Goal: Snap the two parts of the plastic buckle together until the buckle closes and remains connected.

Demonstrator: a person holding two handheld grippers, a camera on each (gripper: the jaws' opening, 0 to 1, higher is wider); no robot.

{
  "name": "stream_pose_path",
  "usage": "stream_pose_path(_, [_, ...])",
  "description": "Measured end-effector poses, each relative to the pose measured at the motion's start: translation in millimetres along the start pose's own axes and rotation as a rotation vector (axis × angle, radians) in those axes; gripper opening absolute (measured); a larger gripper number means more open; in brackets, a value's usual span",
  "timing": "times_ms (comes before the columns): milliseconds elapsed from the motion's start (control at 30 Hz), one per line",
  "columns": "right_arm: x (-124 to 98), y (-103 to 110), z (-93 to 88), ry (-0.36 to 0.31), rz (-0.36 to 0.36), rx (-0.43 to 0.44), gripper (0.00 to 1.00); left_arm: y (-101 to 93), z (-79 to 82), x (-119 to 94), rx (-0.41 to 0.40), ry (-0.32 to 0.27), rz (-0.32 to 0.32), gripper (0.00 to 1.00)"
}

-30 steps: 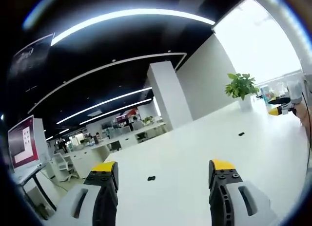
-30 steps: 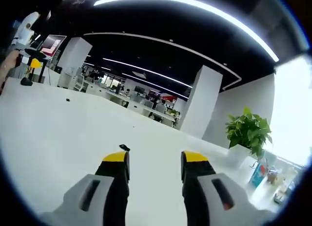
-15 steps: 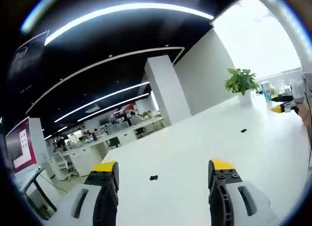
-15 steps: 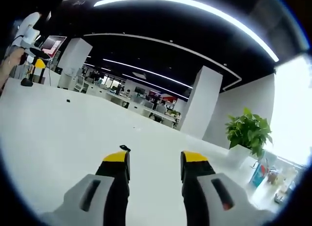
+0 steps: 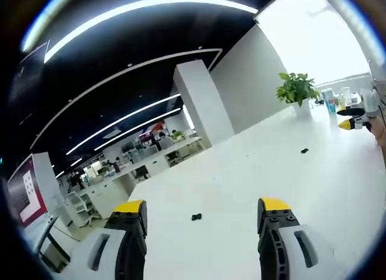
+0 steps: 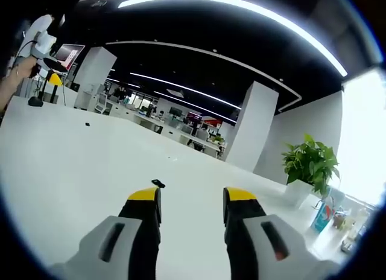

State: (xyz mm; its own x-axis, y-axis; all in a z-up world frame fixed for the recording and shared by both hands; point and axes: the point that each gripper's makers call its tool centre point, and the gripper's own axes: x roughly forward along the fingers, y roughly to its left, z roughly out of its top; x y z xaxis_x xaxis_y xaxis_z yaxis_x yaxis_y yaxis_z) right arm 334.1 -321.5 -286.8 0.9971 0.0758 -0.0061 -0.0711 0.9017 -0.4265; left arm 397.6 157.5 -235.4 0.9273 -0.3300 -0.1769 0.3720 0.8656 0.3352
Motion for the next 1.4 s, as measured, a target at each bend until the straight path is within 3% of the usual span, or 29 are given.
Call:
stream_pose_path(500, [0,3,-0.3,0.0,0.014,0.0,0.41,2.3,-4.1,23,0.042,0.093,-0.06,0.75])
stream_pose_path(767, [1,8,-1.9,0.007,0.033,-0.002,0.41,-0.8,2.0,33,0.073,0.12,-0.101,0.72])
stream_pose_path(900, [1,7,-1.2,0.003,0.035,0.002,0.41,-2.1,3.7,44,0.115,0.163,-0.122,0.7])
stream_pose_path(1400, [5,5,-7.9,0.036,0.032,0.008,0.4,2.6,2.6,67,0.11,0.23,-0.162,0.71])
